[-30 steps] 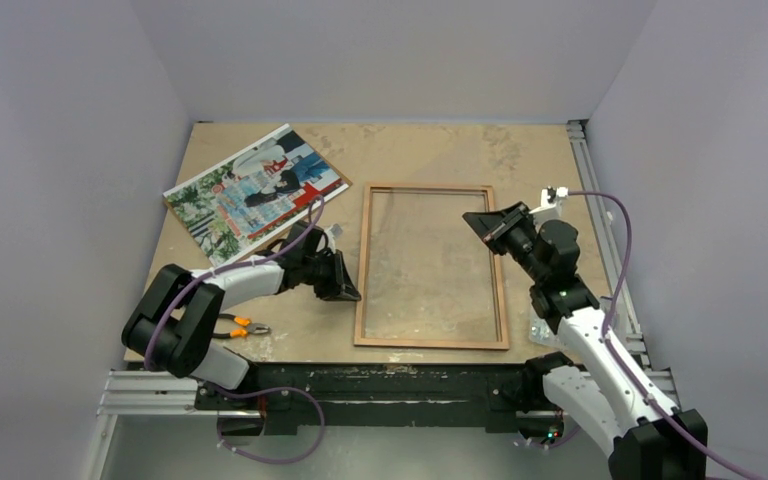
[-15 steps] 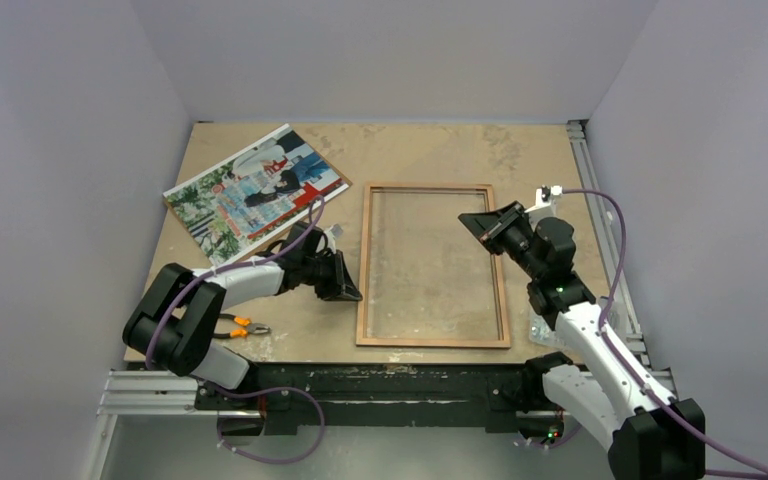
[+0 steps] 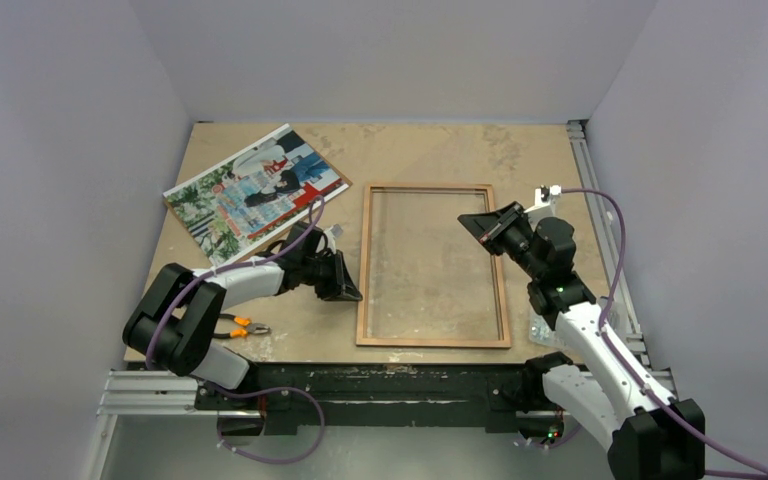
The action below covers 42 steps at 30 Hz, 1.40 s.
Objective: Put the photo into the frame
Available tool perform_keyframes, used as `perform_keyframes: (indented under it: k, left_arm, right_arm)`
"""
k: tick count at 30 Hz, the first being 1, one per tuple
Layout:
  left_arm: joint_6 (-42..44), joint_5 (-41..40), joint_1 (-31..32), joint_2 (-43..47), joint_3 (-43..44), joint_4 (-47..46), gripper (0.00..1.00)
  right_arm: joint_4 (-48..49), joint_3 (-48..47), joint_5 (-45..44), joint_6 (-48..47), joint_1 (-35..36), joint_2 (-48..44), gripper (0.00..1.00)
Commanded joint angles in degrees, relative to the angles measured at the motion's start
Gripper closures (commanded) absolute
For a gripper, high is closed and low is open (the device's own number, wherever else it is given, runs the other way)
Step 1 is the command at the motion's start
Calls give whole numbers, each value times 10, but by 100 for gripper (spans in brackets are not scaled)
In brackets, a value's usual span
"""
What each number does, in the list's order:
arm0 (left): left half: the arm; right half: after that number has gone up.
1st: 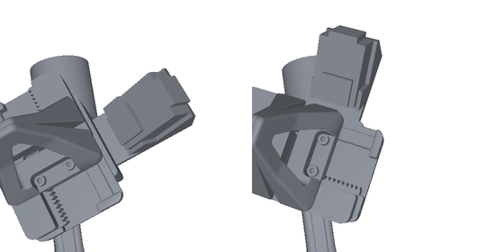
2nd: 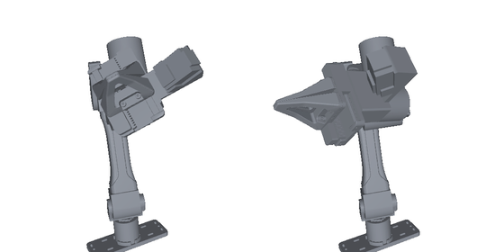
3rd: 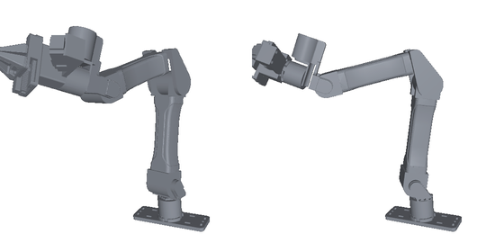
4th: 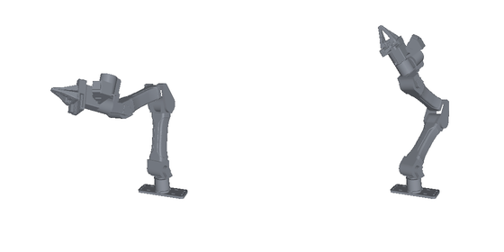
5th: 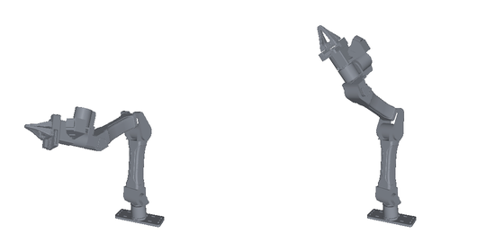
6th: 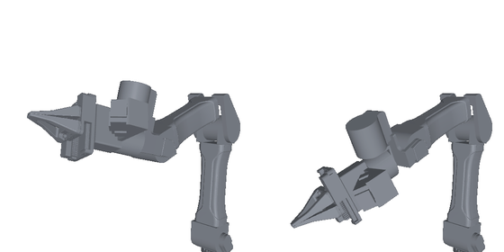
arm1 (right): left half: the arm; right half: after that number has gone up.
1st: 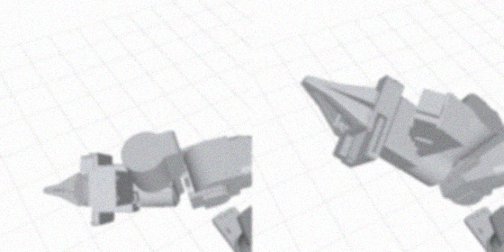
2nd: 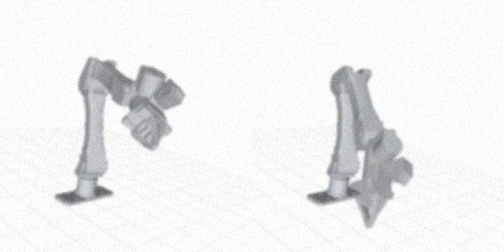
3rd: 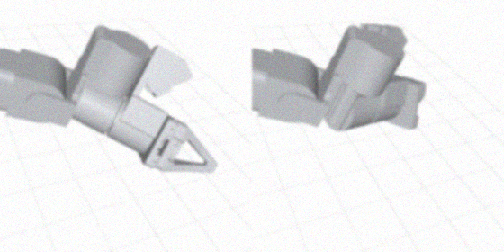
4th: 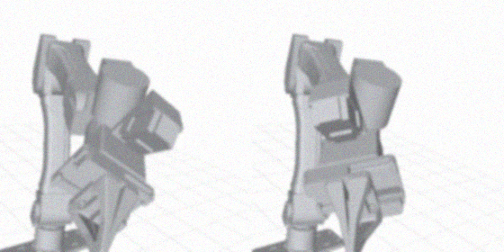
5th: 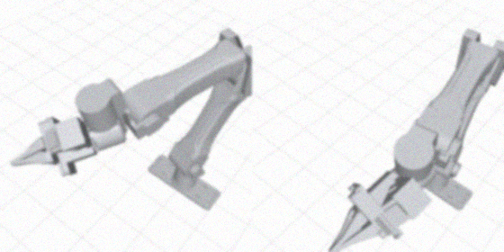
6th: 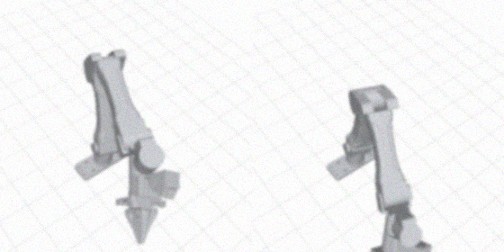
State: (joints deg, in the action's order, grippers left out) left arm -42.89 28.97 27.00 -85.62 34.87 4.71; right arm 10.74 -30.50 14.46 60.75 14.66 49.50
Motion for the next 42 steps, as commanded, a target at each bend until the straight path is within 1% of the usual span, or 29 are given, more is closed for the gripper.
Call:
perform_keyframes:
  k: [1,15,27,33,42]
  left_arm:
    - [14,-30,2,-20,-21,20,94]
    - [17,-31,2,-17,-24,22,95]
    - [18,-32,2,-17,-24,26,95]
    - [19,-33,2,-15,-25,27,96]
    - [20,-34,2,-20,-26,24,96]
  right_arm:
    - [20,-5,-8,20,2,-8,100]
    - [23,-17,-2,68,1,4,100]
    - [24,-20,-12,68,1,4,100]
    - [-9,-38,-29,43,1,3,100]
    - [-9,-15,-30,44,2,-4,100]
